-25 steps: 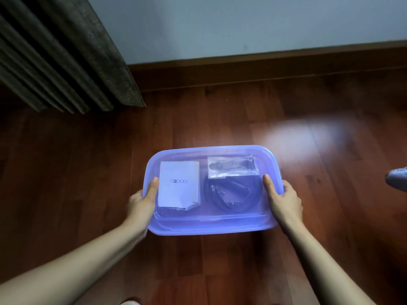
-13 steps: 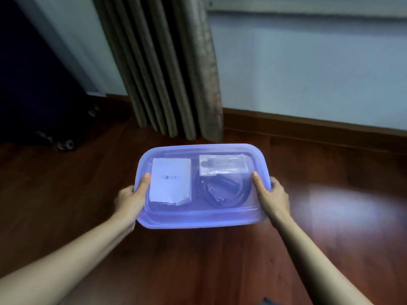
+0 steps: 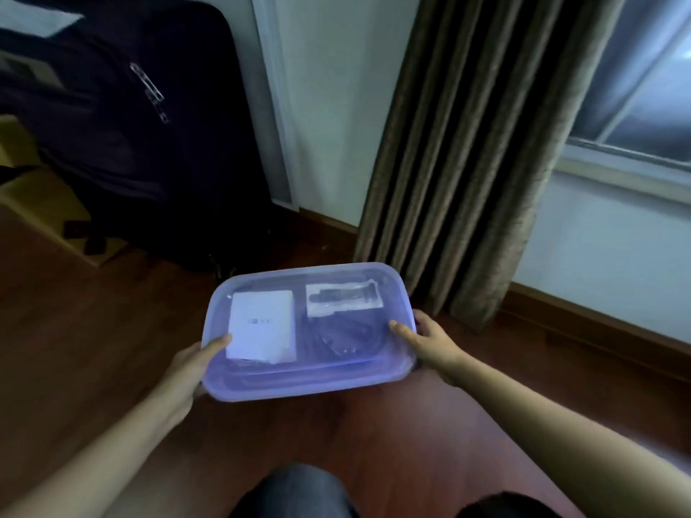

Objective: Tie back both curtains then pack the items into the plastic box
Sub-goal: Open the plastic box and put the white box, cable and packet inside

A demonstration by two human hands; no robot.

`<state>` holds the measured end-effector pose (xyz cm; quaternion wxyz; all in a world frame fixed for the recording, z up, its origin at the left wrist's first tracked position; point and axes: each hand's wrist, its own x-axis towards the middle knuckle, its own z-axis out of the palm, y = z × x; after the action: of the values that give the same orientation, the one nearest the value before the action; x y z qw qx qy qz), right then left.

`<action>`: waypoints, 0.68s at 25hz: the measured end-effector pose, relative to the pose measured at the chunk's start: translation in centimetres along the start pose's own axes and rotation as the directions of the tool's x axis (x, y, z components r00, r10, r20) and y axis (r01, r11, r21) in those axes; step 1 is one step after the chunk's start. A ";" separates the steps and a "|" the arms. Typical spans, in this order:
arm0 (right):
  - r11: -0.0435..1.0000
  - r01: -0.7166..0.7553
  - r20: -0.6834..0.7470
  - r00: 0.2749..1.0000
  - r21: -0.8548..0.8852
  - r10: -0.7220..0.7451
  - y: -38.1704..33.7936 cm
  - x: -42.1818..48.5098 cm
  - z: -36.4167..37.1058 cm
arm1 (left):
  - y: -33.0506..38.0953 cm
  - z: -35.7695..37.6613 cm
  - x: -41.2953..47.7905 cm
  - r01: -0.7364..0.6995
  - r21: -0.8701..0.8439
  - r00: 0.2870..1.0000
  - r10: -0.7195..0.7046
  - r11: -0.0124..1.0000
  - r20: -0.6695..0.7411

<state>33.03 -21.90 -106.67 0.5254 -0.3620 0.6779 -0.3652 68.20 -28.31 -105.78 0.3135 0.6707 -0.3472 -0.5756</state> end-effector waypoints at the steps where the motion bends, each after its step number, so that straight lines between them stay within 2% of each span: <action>1: 1.000 0.012 0.004 1.000 -0.027 -0.012 -0.4 0.6 0.5 | -0.2 -0.6 0.3 0.004 -0.049 1.000 -0.004 0.999 0.017; 5: 0.998 0.013 -0.062 0.998 -0.056 -0.016 0.4 3.0 2.4 | -1.4 -0.9 2.3 0.011 -0.315 1.000 -0.012 0.949 -0.001; 9: 0.999 0.007 -0.050 0.999 -0.047 -0.009 2.2 7.0 4.8 | -3.5 1.9 4.7 0.241 -0.447 0.962 -0.273 0.861 -0.008; 10: 0.999 -0.007 -0.034 0.999 -0.052 0.005 2.3 7.9 5.4 | -3.8 2.5 5.3 0.256 -0.478 0.953 -0.303 0.840 -0.021; 14: 0.997 -0.064 0.041 0.997 -0.035 0.065 2.4 11.3 7.2 | -4.7 3.1 8.3 0.207 -0.517 0.937 -0.321 0.831 -0.140; 17: 0.996 -0.082 0.132 0.987 -0.041 0.087 2.0 13.9 7.9 | -5.9 2.8 10.4 0.213 -0.572 0.922 -0.357 0.792 -0.151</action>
<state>38.00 -34.06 -116.08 0.5783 -0.3659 0.6622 -0.3053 67.02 -33.68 -116.75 0.4410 0.6658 -0.0206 -0.6015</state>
